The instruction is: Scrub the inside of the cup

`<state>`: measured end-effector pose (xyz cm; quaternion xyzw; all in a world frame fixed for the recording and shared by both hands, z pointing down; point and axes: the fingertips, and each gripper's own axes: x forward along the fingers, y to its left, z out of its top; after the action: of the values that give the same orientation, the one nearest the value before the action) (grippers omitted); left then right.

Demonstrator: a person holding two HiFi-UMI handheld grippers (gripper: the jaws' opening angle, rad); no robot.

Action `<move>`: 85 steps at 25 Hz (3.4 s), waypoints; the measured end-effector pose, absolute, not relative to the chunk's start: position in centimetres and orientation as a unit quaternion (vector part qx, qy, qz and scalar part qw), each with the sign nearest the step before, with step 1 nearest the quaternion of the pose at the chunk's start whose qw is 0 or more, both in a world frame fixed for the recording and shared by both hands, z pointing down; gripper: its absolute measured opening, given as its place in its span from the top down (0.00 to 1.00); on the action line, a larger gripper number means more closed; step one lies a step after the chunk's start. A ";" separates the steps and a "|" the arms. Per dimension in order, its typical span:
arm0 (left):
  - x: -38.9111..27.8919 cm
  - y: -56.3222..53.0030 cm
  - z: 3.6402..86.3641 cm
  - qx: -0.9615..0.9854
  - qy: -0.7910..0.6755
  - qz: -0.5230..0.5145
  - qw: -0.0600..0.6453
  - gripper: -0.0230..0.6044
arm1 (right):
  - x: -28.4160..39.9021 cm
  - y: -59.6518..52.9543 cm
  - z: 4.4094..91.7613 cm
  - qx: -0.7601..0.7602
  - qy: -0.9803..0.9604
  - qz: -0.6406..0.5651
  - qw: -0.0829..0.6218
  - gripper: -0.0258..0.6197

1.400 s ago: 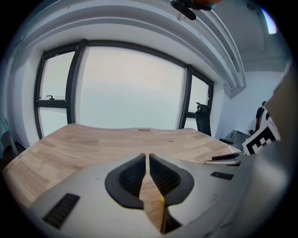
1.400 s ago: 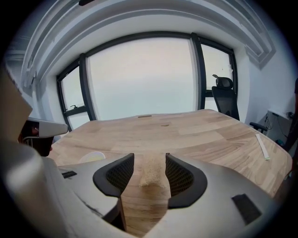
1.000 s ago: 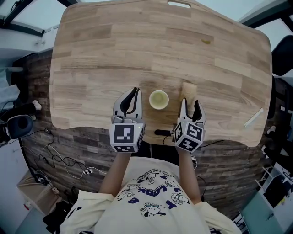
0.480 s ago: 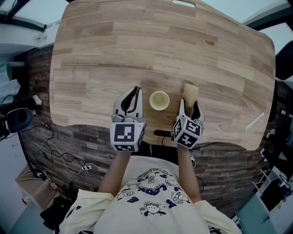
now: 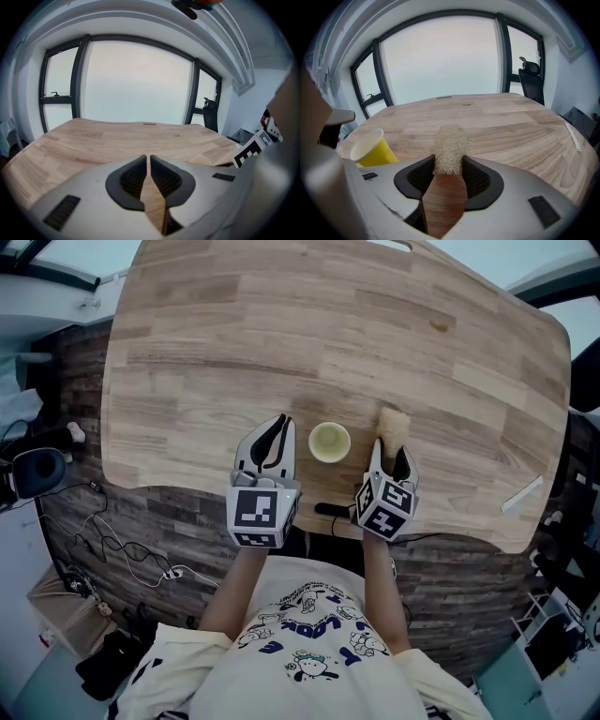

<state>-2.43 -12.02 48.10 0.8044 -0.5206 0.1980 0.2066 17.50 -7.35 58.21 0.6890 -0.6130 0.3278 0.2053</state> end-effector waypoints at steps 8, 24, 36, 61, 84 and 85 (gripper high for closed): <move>-2.1 -12.2 48.2 0.808 -0.516 0.197 0.207 0.94 | 17.4 -7.6 58.1 0.686 -0.618 0.323 0.206 0.79; -4.1 -11.2 48.9 0.804 -0.518 0.203 0.210 0.89 | 15.3 -8.4 56.2 0.666 -0.651 0.309 0.192 0.80; -4.1 -8.8 51.8 0.833 -0.454 0.238 0.209 0.75 | 14.1 -8.4 55.7 0.655 -0.663 0.305 0.196 0.80; 2.7 -5.0 55.3 0.908 -0.241 0.286 0.188 0.42 | 12.9 -8.6 55.9 0.633 -0.684 0.298 0.208 0.80; 6.0 -6.8 55.8 0.921 -0.215 0.273 0.178 0.39 | 12.6 -9.1 56.8 0.611 -0.700 0.302 0.214 0.81; 6.1 -6.8 55.8 0.921 -0.215 0.272 0.178 0.39 | 12.6 -9.1 56.8 0.611 -0.700 0.303 0.214 0.81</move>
<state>6.10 -6.78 55.78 0.9209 -0.2147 0.2721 0.1782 12.61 -9.10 56.76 0.6107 -0.6998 0.3026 0.2138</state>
